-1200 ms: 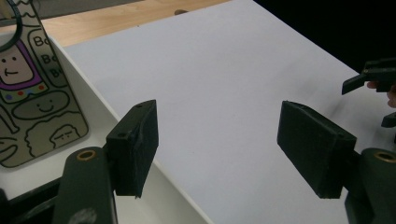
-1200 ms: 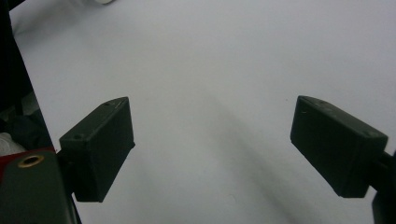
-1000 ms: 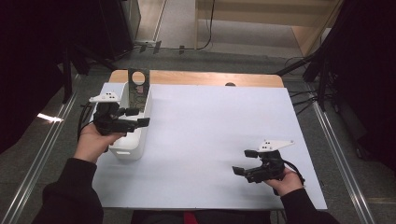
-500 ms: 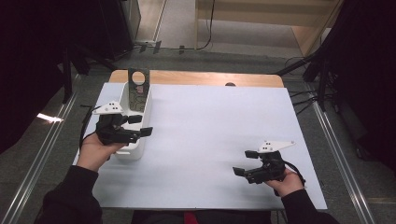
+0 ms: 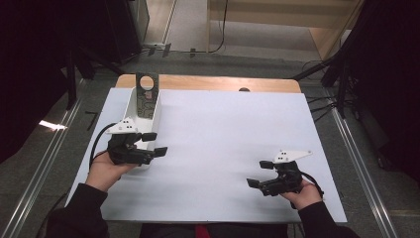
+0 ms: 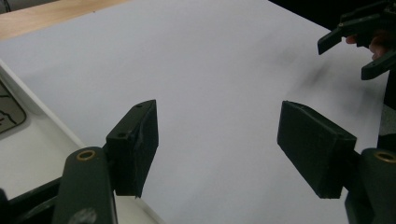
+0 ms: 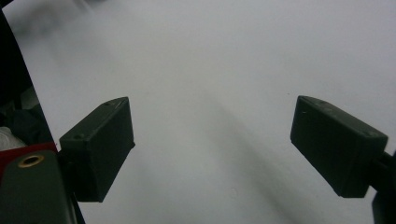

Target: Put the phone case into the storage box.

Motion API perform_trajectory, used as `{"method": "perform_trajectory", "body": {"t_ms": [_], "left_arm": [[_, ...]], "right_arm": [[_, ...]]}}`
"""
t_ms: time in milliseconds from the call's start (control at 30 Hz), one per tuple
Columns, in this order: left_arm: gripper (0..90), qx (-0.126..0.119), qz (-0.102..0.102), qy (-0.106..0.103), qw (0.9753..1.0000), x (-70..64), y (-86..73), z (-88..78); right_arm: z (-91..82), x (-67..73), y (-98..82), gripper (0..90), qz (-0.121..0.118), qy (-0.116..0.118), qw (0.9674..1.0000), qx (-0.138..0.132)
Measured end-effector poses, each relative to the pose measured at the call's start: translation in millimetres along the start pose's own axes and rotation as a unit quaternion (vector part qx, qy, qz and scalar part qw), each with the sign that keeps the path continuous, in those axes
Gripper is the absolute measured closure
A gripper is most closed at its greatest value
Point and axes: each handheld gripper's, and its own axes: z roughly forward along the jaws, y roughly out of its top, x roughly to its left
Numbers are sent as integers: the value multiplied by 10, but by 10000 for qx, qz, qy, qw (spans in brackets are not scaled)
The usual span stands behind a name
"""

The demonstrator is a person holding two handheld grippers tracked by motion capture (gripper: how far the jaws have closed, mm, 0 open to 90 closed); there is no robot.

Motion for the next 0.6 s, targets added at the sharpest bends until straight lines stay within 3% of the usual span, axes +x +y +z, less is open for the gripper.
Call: {"method": "perform_trajectory", "body": {"t_ms": [600], "left_arm": [[288, 44, 156, 53, 9999, -138, -158, 32]], "right_arm": [[-1, -2, -2, 126, -5, 6, 10000, 5]]}}
